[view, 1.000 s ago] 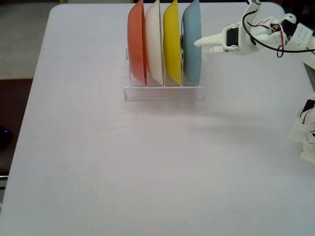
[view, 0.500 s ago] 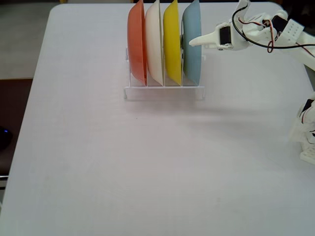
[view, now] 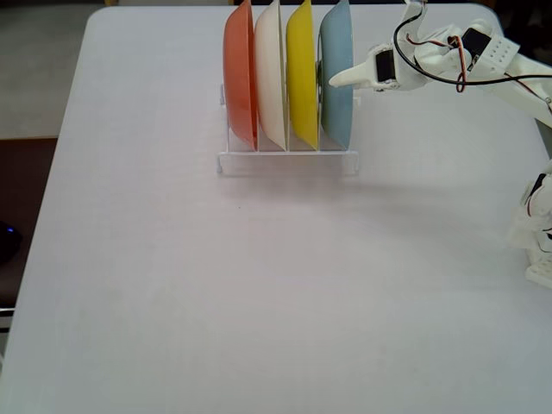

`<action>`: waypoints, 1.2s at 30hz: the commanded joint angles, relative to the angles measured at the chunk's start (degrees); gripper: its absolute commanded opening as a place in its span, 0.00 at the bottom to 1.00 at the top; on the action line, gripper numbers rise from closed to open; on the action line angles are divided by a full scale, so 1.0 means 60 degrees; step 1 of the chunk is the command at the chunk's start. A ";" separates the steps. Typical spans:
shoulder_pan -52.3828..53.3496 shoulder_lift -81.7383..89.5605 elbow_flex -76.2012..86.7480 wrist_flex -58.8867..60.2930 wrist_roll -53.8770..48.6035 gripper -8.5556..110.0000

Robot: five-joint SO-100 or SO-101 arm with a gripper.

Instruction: Please take one of the plates.

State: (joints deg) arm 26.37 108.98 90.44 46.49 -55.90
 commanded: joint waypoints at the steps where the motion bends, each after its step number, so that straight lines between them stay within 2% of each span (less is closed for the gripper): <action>1: 0.0073 -0.0044 -0.0938 -0.0161 -0.0103 0.22; 9: -0.0015 -0.0234 -0.1538 0.0000 -0.0513 0.07; 20: -0.0117 -0.0234 -0.3252 0.0835 -0.1025 0.07; 29: -0.0059 -0.0220 -0.4966 0.1641 -0.2607 0.07; 36: 0.0234 -0.0176 -0.6108 0.2021 -0.2886 0.07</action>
State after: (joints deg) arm 26.54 106.88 60.56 58.18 -72.77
